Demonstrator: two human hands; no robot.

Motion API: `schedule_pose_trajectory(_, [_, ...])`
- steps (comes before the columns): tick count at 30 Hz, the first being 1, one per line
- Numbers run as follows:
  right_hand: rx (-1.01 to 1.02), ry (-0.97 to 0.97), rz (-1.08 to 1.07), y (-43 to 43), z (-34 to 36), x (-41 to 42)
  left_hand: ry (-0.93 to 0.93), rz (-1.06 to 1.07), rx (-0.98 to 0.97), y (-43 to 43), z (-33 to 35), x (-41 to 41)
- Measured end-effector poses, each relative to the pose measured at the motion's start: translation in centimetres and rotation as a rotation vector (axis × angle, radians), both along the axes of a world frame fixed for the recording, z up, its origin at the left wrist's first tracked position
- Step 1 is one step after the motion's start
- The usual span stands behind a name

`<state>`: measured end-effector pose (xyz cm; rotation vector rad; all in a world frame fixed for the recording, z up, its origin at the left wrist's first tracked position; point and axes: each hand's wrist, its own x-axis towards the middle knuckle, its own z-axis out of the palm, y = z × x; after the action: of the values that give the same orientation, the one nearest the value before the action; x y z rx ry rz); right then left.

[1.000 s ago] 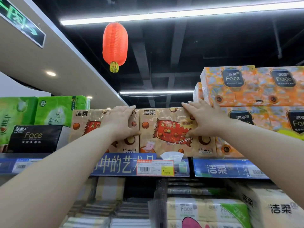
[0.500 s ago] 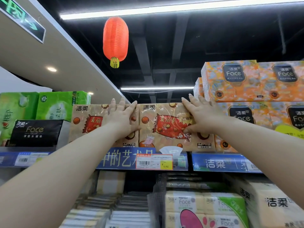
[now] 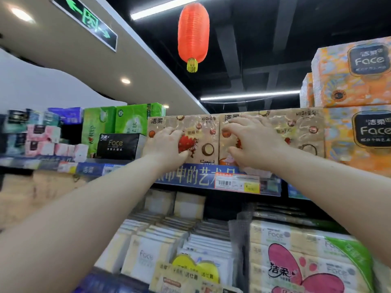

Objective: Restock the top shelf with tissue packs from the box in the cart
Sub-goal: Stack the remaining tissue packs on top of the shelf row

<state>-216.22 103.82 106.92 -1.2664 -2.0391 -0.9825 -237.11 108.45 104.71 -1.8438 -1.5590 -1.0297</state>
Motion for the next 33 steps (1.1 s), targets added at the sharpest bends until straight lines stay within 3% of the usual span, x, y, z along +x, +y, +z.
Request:
schedule_pose_trajectory(5, [-0.028, -0.053, 0.228, 1.0, -2.1, -5.0, -0.024, 0.187, -0.078, -2.7, -2.3, -5.1])
schedule_pose_trajectory(16, [-0.315, -0.178, 0.504, 1.5, -10.7, -17.6, -0.083, 0.640, -0.426, -13.4, -11.9, -15.7])
schedule_pose_trajectory(27, [-0.641, -0.318, 0.625, -3.7, -22.7, -32.1, -0.190, 0.855, -0.781, -25.0, -26.0, -28.6])
schedule_pose_trajectory(33, [-0.781, -0.366, 0.618, -7.8, -28.7, -42.1, -0.306, 0.893, -0.884, -31.1, -31.2, -37.5])
